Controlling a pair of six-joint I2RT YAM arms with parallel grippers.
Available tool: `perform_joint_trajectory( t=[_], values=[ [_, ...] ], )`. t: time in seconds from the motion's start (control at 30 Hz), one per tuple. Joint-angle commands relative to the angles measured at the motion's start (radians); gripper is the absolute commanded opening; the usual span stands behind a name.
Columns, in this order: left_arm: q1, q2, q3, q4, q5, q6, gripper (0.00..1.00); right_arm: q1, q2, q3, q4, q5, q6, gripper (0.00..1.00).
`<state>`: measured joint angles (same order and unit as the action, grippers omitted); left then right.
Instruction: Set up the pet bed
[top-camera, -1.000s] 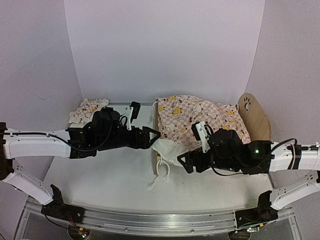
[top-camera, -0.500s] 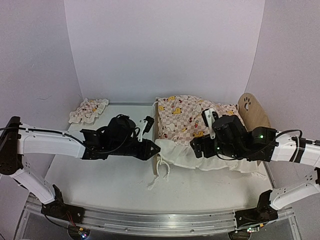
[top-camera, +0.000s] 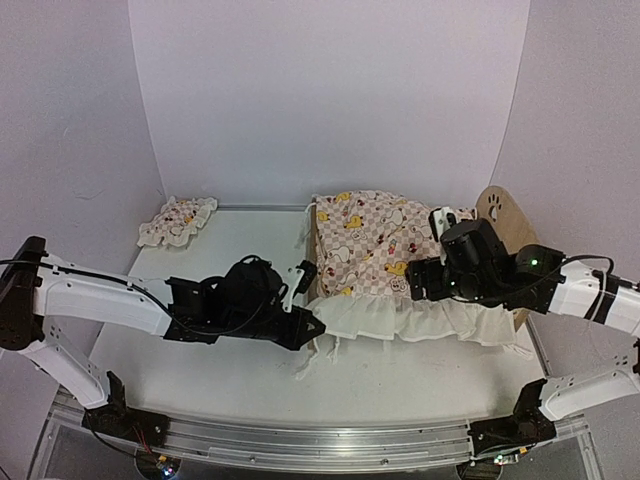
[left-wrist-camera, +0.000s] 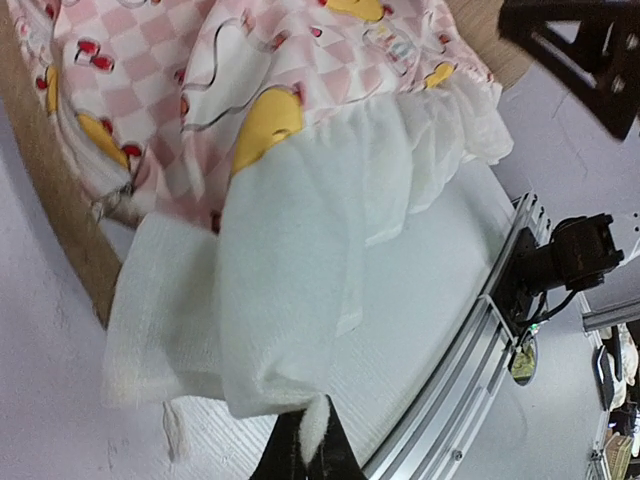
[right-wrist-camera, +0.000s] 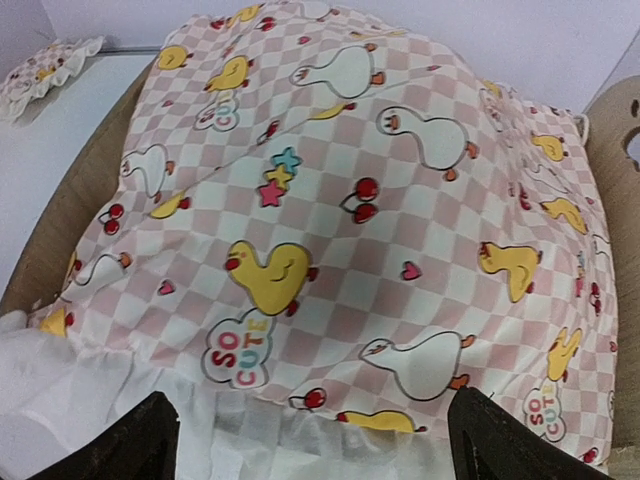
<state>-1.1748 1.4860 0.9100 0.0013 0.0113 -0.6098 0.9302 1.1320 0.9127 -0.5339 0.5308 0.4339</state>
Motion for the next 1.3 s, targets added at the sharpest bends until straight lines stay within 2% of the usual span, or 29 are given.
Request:
perform_joint_trajectory(
  t=[0.0, 0.57, 0.73, 0.83, 0.97, 1.07, 1.13, 1.2, 1.27],
  values=[
    [-0.013, 0.024, -0.052, 0.031, -0.057, -0.084, 0.00, -0.069, -0.054, 0.032, -0.026, 0.026, -0.013, 0.96],
    [-0.046, 0.185, -0.077, 0.107, -0.067, -0.146, 0.00, -0.157, -0.043, 0.128, -0.070, 0.012, -0.072, 0.98],
    [-0.052, 0.132, -0.117, 0.100, -0.103, -0.140, 0.01, -0.268, -0.026, 0.177, -0.108, -0.008, -0.113, 0.98],
    [-0.054, 0.037, -0.163, 0.067, -0.140, -0.138, 0.15, -0.416, -0.044, 0.215, -0.169, -0.026, -0.121, 0.98],
    [-0.052, -0.083, -0.208, 0.042, -0.123, -0.115, 0.35, -0.622, -0.080, 0.243, -0.257, -0.037, -0.113, 0.98],
    [-0.052, -0.209, -0.237, 0.016, -0.149, -0.088, 0.59, -0.829, -0.085, 0.238, -0.262, -0.188, -0.128, 0.98],
    [-0.051, -0.293, -0.237, 0.005, -0.183, -0.046, 0.73, -0.913, -0.076, 0.227, -0.258, -0.255, -0.139, 0.98],
    [-0.048, -0.355, -0.217, -0.041, -0.213, 0.006, 0.81, -0.961, -0.049, 0.214, -0.248, -0.283, -0.150, 0.98],
    [-0.046, -0.407, -0.184, -0.054, -0.229, 0.062, 0.85, -0.999, -0.025, 0.214, -0.244, -0.321, -0.154, 0.98]
  ],
)
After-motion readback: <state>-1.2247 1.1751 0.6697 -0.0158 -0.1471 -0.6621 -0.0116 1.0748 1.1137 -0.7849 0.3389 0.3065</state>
